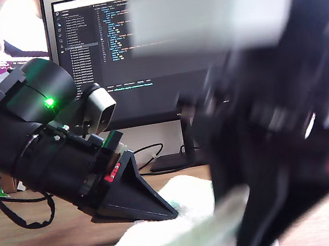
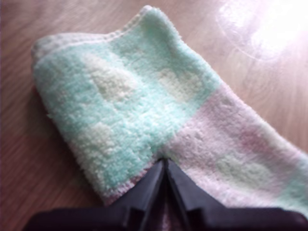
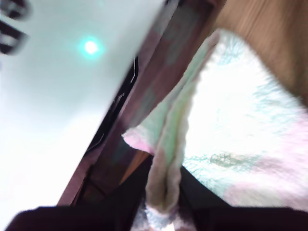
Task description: Fold the tea towel to a neat square and place it to the right
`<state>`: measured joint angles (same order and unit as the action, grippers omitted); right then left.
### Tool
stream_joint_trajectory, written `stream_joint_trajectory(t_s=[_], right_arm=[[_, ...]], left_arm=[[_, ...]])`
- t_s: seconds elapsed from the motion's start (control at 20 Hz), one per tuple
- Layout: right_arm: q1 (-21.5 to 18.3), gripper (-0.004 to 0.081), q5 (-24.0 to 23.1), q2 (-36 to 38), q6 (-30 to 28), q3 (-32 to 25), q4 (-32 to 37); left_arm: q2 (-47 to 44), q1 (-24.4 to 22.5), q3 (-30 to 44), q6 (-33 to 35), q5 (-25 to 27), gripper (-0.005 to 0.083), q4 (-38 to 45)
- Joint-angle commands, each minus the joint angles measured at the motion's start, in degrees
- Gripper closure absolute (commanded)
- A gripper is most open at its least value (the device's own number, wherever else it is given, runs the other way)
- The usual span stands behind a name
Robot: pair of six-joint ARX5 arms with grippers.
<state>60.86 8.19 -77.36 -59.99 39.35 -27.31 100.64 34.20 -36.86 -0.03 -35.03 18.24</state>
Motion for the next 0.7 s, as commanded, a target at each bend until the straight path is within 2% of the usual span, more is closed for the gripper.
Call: stream_joint_trajectory(t_s=[0.0, 0.1, 0.25, 0.55, 0.65], right_arm=[[1.4, 0.0783, 2.4, 2.8, 0.2, -1.9, -2.1], [1.4, 0.0783, 4.0, 5.7, 1.6, -1.9, -3.7], [1.4, 0.0783, 5.6, 8.7, 6.6, -1.9, -6.3], [0.8, 0.0783, 9.9, 12.3, 14.8, -1.9, -6.9], [0.5, 0.0783, 10.0, 13.0, 17.6, -1.9, -6.8]], left_arm=[[2.7, -0.8, 1.5, 0.2, 2.0, 0.0793, -0.7], [2.7, -0.8, 1.5, 0.3, 3.8, 0.0793, -2.0], [2.7, -0.8, 1.5, 0.7, 6.1, 0.0793, -6.2], [2.7, -0.8, 1.2, 3.1, 7.2, 0.0793, -13.6], [2.7, -0.8, 1.0, 3.4, 7.2, 0.0793, -15.7]])
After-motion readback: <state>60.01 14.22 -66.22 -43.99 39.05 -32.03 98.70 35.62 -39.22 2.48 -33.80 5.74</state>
